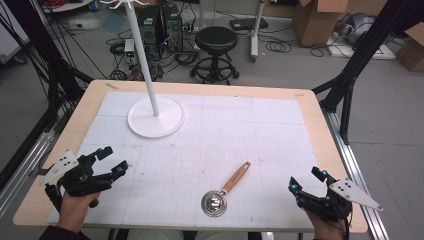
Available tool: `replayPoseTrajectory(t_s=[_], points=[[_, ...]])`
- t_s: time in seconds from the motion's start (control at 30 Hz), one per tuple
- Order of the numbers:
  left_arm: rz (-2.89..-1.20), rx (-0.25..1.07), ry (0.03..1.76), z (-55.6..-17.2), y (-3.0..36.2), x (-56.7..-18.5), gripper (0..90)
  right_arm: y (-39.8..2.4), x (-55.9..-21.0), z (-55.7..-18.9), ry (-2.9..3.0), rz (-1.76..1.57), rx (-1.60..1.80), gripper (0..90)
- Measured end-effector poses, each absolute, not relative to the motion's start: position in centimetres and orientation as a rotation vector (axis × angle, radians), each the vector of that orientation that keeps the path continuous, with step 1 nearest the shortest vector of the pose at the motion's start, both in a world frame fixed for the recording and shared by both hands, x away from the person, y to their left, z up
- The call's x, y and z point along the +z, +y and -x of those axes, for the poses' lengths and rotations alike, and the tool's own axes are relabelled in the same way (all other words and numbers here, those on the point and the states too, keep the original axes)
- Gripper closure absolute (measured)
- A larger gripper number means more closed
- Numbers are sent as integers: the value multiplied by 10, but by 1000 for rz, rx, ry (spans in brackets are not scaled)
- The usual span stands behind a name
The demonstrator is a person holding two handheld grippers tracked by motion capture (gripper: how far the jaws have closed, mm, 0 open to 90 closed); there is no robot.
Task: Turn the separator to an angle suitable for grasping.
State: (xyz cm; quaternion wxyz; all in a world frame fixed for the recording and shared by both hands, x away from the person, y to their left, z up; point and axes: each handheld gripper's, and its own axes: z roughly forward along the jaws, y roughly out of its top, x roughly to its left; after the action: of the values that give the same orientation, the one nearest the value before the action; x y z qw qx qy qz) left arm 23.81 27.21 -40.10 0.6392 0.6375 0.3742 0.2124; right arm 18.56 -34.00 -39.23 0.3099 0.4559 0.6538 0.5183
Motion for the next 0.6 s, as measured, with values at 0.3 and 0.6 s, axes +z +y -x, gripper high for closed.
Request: replayPoseTrajectory(t_s=[0.3, 0.6], points=[[-1444, 486, 861, -239, 272, -401, 181, -342, -392, -181, 1723, -1205, 1374, 161], [-1465, 480, 849, -240, 272, -402, 182, -328, -395, -190, 1819, -1172, 1399, 253]])
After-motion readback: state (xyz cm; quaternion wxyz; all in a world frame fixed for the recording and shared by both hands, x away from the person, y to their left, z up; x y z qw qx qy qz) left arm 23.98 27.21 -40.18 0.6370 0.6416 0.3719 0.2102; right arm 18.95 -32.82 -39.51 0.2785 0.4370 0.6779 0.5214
